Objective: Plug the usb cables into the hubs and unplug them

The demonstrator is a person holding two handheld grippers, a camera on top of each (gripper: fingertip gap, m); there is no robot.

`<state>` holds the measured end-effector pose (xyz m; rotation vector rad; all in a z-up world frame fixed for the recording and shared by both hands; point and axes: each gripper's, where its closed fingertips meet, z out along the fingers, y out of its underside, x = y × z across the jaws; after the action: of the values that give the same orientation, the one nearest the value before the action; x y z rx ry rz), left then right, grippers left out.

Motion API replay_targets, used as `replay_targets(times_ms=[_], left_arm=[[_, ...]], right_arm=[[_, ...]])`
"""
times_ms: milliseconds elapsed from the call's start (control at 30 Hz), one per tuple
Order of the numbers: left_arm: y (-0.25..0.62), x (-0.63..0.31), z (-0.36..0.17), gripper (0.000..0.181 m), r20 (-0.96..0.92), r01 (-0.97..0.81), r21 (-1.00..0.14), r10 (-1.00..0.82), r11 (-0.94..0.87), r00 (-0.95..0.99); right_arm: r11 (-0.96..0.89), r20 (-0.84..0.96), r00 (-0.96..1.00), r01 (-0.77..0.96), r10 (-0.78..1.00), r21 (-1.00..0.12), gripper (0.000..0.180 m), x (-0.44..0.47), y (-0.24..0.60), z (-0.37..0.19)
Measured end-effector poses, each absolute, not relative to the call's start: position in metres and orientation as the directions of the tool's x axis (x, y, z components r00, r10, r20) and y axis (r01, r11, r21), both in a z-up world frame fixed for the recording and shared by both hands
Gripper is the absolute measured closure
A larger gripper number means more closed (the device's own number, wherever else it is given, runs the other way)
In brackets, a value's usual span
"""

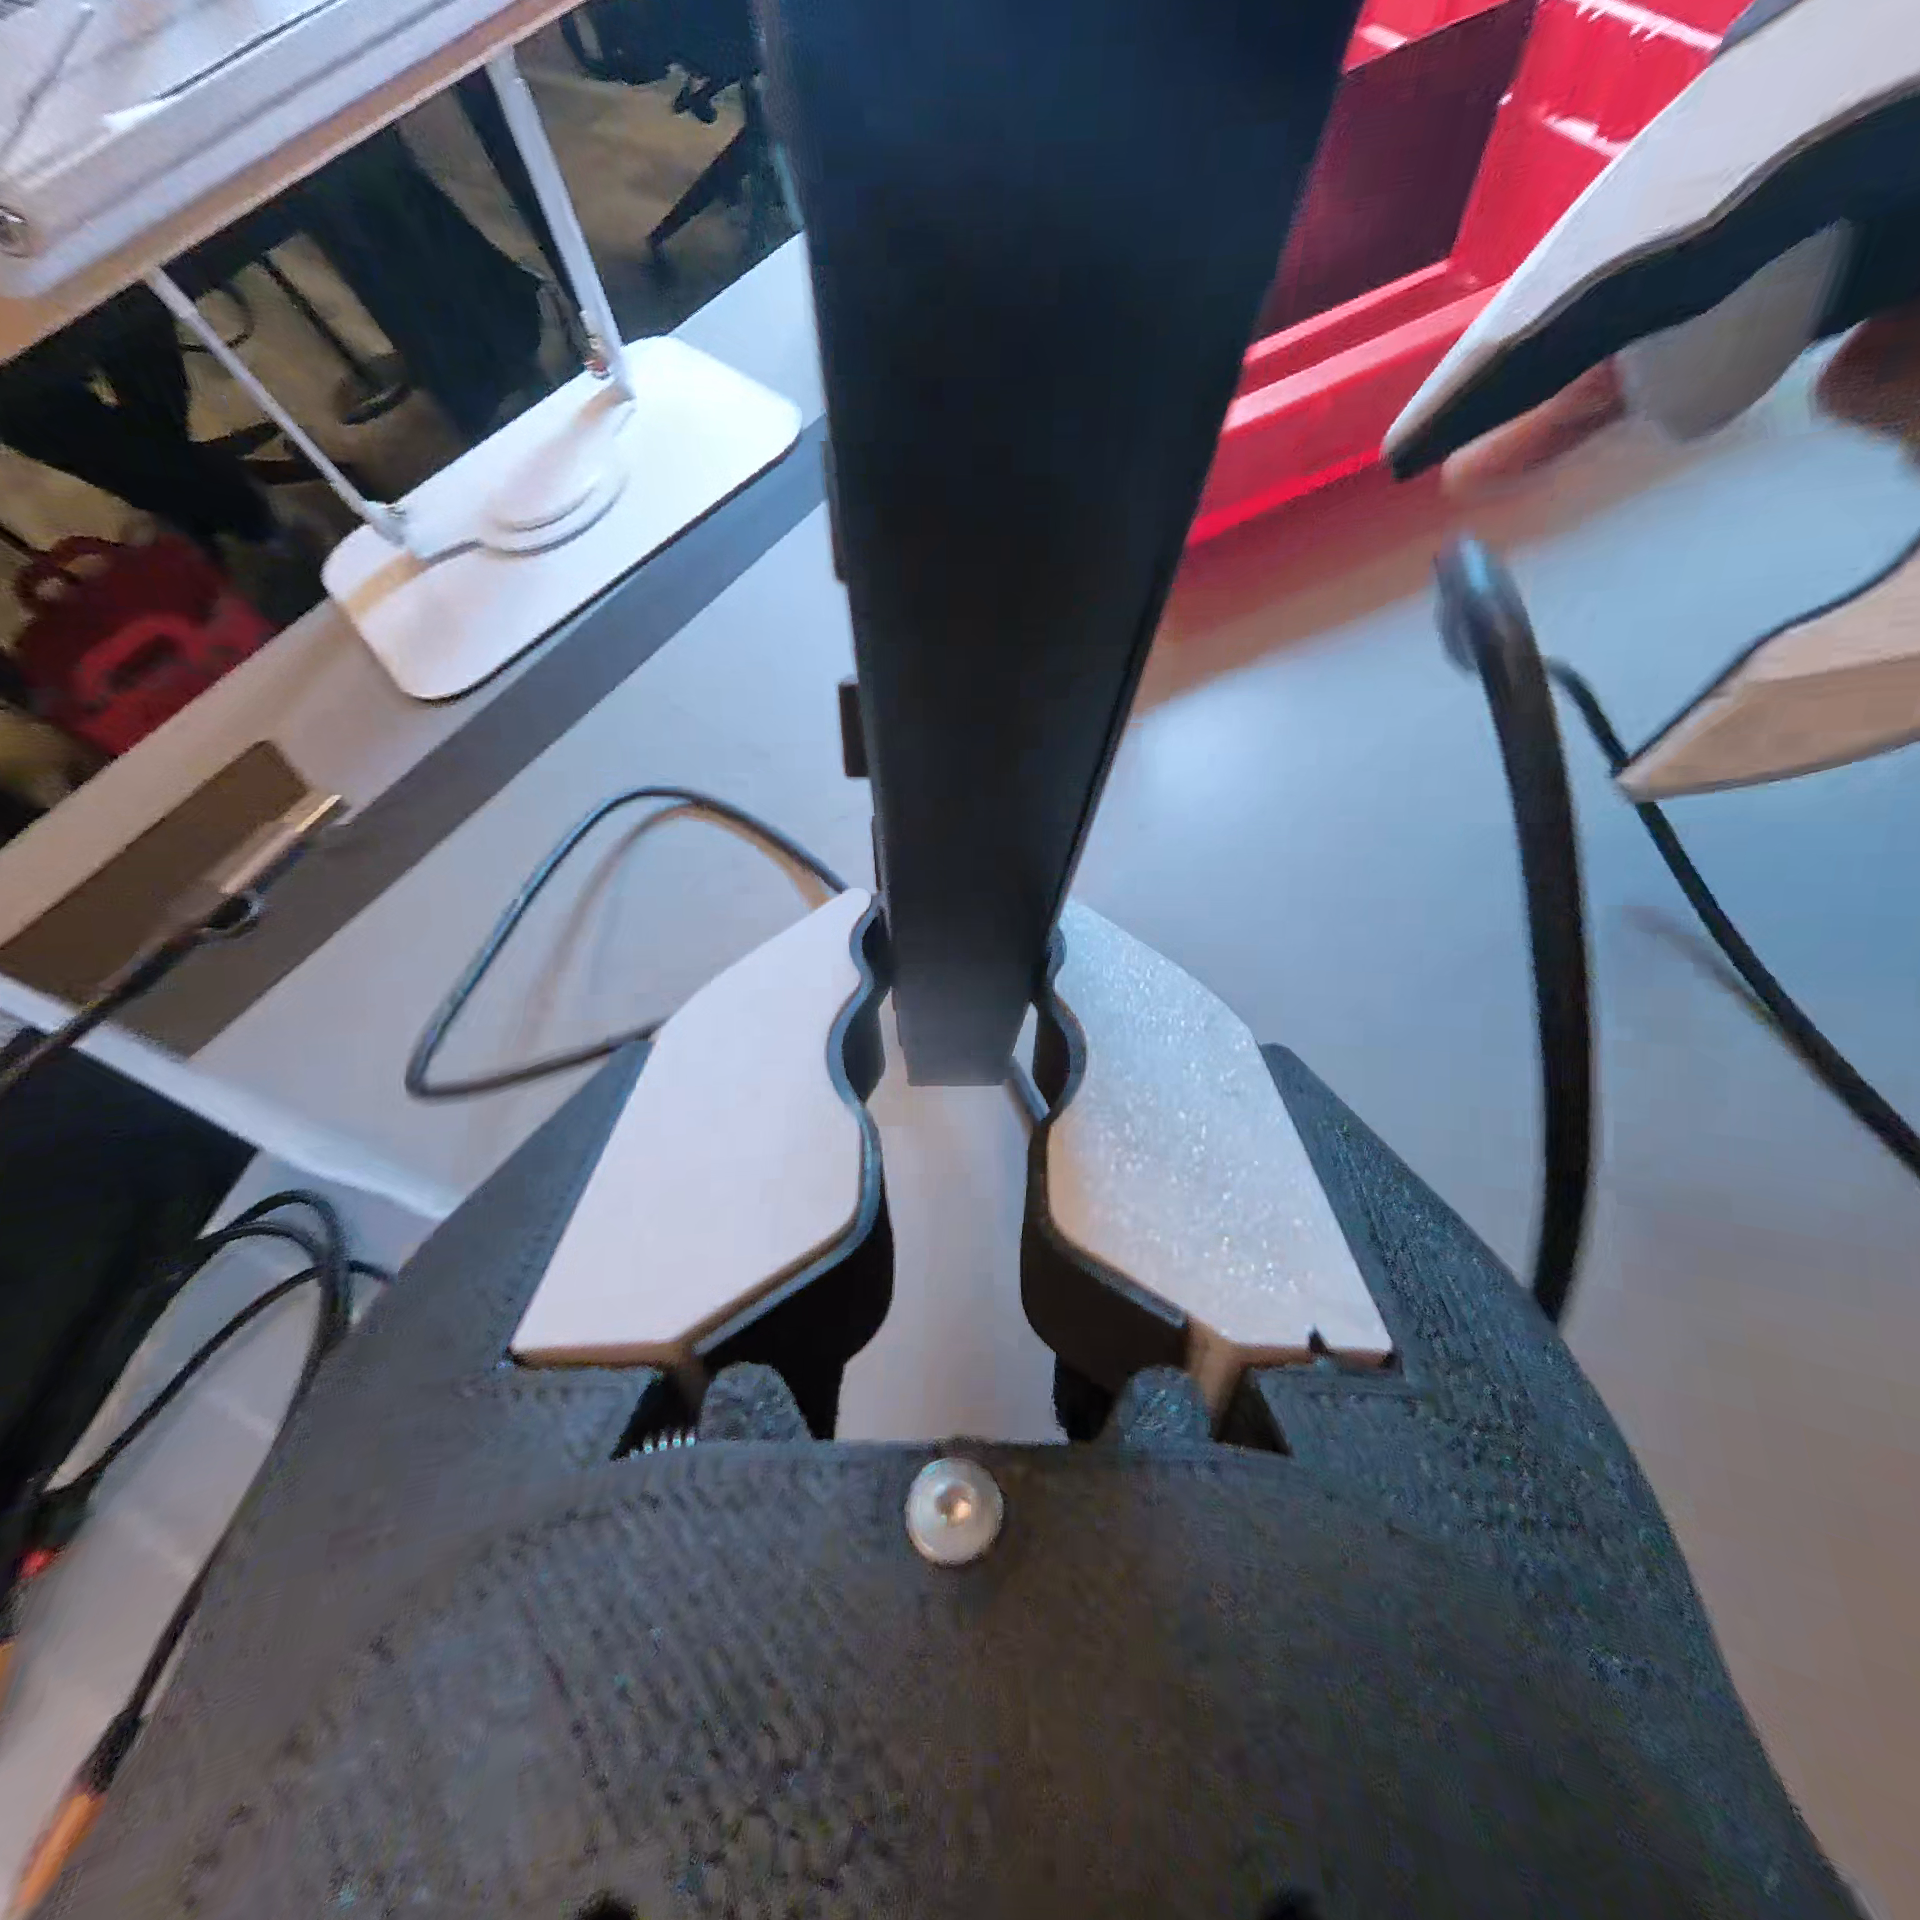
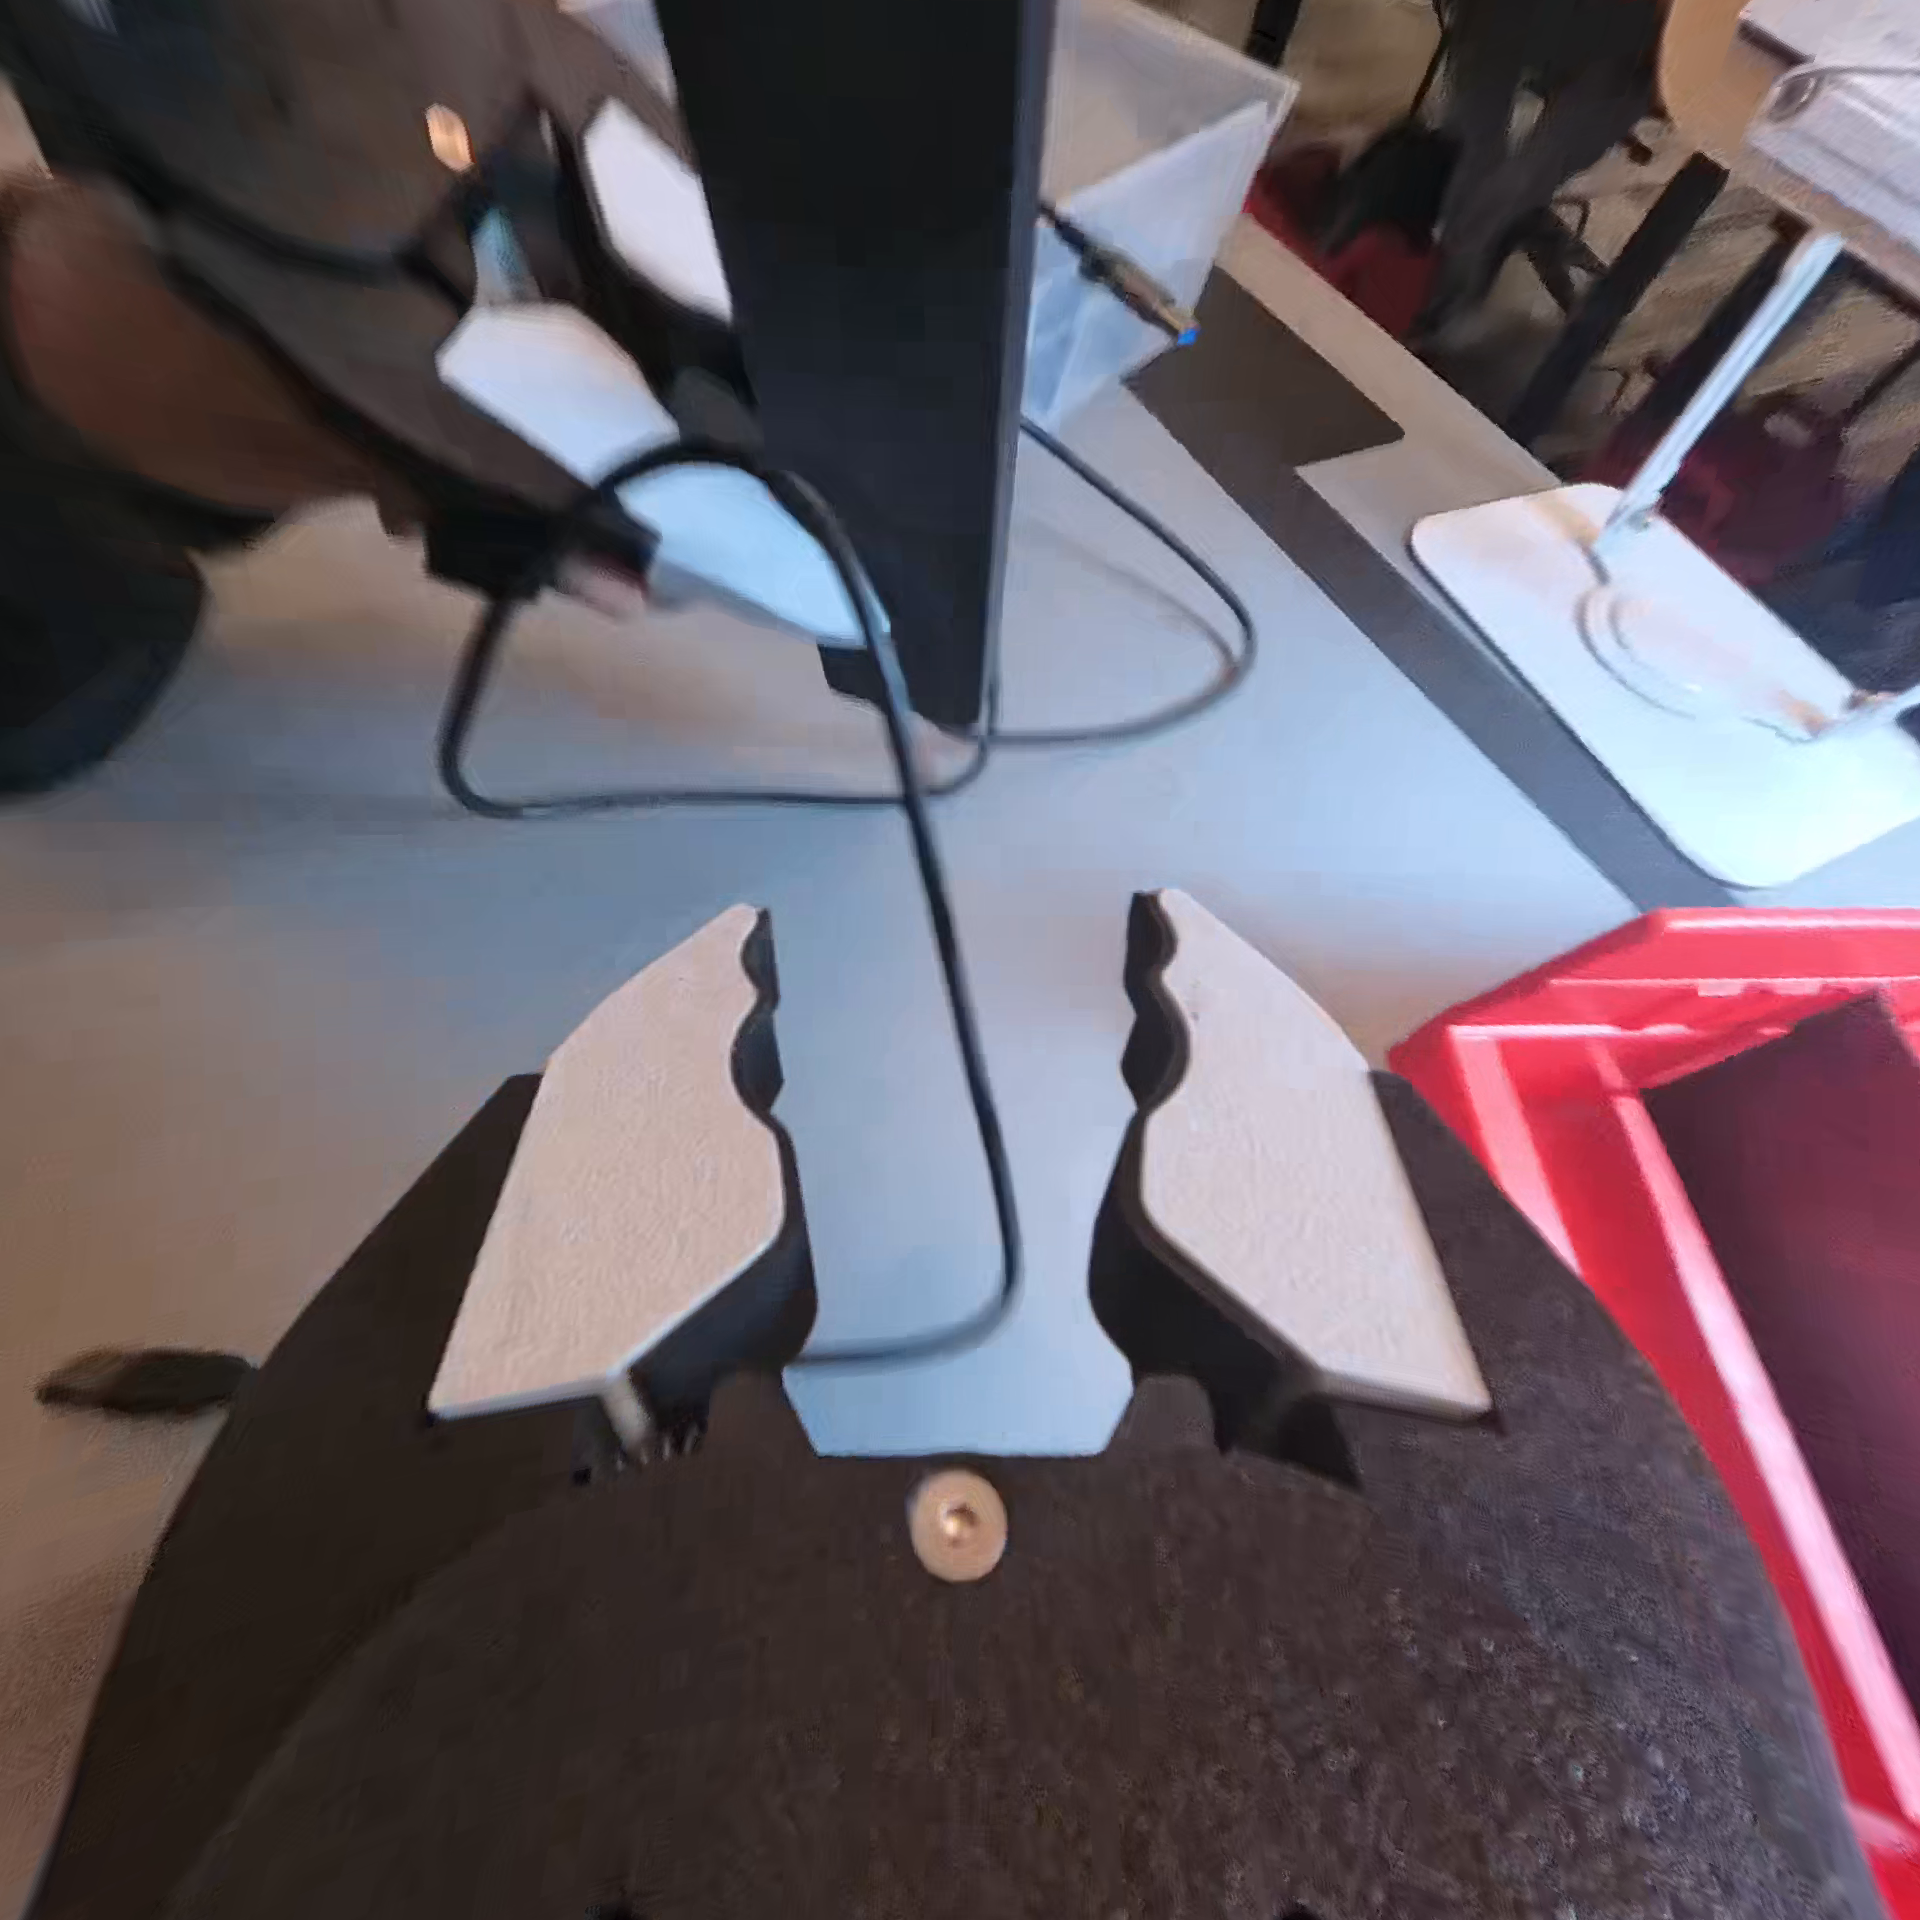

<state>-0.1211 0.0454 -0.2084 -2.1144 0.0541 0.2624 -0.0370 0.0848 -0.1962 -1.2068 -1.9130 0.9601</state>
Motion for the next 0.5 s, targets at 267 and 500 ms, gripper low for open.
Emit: replay_targets(times_ms=[267,500], left_arm=[[0.05,-0.105,-0.214,0.155,-0.334,-0.241,-0.754,0.041,-0.611,0.942],[0.054,-0.059,-0.22,0.155,-0.351,-0.321,-0.739,-0.068,-0.592,0.934]], right_arm=[[0.066,-0.014,-0.271,0.284,0.962,-0.956,0.106,-0.05,0.056,-0.156],[0.071,0.02,-0.207,0.238,0.978,-0.969,0.117,-0.074,0.052,-0.185]])
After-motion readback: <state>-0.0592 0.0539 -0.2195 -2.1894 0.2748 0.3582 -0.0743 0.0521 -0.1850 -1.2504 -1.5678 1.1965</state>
